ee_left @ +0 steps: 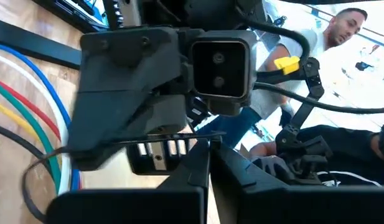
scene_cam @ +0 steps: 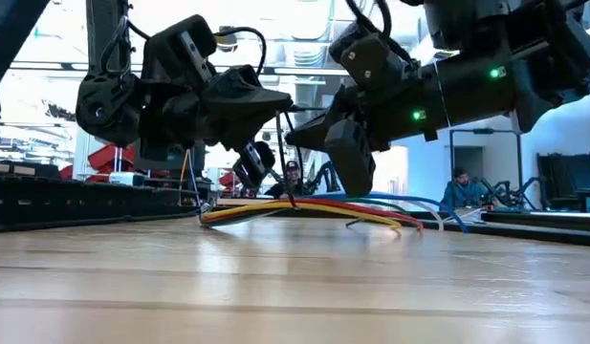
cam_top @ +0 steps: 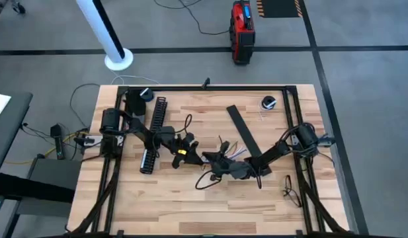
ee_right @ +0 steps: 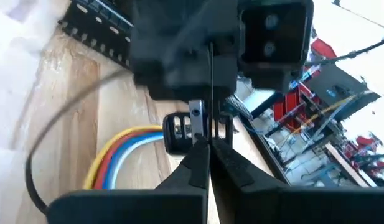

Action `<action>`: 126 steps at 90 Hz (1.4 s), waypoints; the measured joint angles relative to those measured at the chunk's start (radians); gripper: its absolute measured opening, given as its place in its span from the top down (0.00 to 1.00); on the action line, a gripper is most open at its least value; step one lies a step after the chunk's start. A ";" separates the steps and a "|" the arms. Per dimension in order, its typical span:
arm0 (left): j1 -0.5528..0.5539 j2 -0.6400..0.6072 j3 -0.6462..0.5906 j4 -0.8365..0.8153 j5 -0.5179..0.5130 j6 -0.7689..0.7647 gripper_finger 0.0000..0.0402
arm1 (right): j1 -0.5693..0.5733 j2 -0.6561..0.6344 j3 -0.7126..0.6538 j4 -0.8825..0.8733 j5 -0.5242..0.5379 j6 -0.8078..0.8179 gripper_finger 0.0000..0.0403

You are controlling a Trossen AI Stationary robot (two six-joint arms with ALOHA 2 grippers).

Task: Ziptie cables
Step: Wrap the black zip tie on the cable

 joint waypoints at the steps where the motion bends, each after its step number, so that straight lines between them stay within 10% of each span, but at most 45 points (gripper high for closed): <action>1: 0.000 0.000 0.000 0.000 0.000 0.000 1.00 | 0.000 0.000 0.000 0.000 0.001 0.000 1.00; 126: 0.000 0.000 0.000 0.001 0.001 -0.003 1.00 | 0.023 0.000 0.000 -0.021 -0.005 0.003 1.00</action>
